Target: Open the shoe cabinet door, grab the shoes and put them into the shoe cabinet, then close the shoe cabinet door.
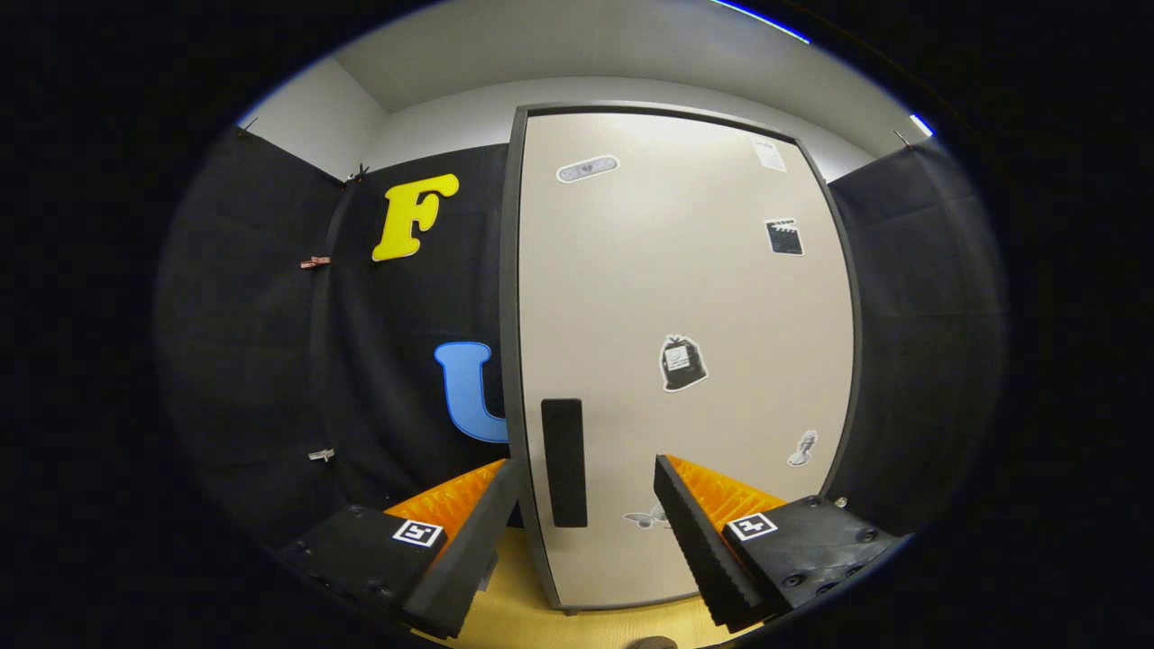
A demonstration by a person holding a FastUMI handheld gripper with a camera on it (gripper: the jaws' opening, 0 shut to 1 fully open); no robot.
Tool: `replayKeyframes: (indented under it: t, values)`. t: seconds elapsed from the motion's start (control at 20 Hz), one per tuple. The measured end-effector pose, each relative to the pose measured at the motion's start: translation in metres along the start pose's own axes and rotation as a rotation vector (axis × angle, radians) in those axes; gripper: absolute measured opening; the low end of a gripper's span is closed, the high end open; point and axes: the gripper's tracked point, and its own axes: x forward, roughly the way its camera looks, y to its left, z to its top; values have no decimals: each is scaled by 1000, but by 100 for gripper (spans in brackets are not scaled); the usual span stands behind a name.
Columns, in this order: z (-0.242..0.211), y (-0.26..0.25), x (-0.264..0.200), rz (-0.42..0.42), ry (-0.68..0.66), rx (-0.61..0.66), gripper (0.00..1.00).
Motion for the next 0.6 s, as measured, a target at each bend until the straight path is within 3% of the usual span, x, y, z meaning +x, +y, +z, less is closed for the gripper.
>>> replayKeyframes:
  t: [0.45, 0.55, 0.6]
  values:
    - [-25, 9, 58, -61, 37, 12, 98]
    - [-29, 7, 65, -79, 45, 14, 96]
    - [-30, 6, 68, -88, 46, 14, 87]
